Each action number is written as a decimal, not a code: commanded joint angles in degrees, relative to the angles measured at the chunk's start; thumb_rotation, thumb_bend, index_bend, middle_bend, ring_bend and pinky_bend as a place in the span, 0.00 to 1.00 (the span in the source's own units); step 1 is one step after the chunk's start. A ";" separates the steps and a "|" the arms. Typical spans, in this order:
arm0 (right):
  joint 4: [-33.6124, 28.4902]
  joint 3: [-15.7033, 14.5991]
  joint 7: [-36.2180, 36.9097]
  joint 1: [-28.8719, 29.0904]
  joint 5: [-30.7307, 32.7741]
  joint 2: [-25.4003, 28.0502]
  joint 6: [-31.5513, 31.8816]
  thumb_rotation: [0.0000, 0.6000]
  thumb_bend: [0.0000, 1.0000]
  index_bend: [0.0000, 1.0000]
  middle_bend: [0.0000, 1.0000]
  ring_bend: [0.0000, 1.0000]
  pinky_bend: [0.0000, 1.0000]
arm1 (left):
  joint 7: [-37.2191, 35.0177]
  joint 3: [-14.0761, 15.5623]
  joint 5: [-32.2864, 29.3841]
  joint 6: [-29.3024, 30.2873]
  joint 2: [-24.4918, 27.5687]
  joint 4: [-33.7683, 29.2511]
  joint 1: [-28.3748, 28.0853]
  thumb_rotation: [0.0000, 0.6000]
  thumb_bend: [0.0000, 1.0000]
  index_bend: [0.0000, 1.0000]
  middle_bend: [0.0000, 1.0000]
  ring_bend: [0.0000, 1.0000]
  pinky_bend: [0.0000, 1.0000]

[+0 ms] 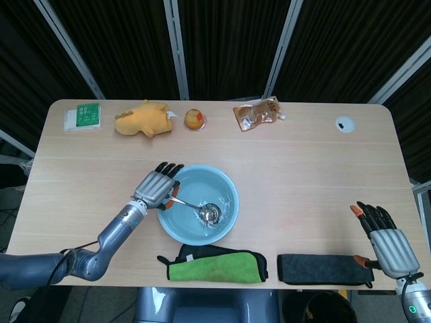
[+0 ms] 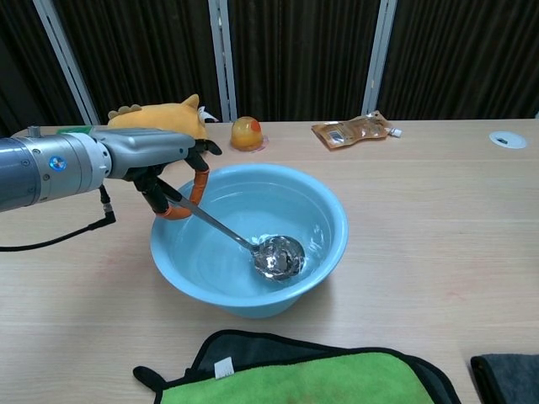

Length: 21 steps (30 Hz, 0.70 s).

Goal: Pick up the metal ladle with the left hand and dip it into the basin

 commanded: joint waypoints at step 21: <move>-0.27 -0.50 -3.22 -0.99 -1.32 -1.20 1.96 1.00 0.00 0.00 0.00 0.00 0.00 | -5.78 0.41 6.59 4.16 12.46 -16.15 4.65 1.00 0.38 0.63 0.00 0.00 0.00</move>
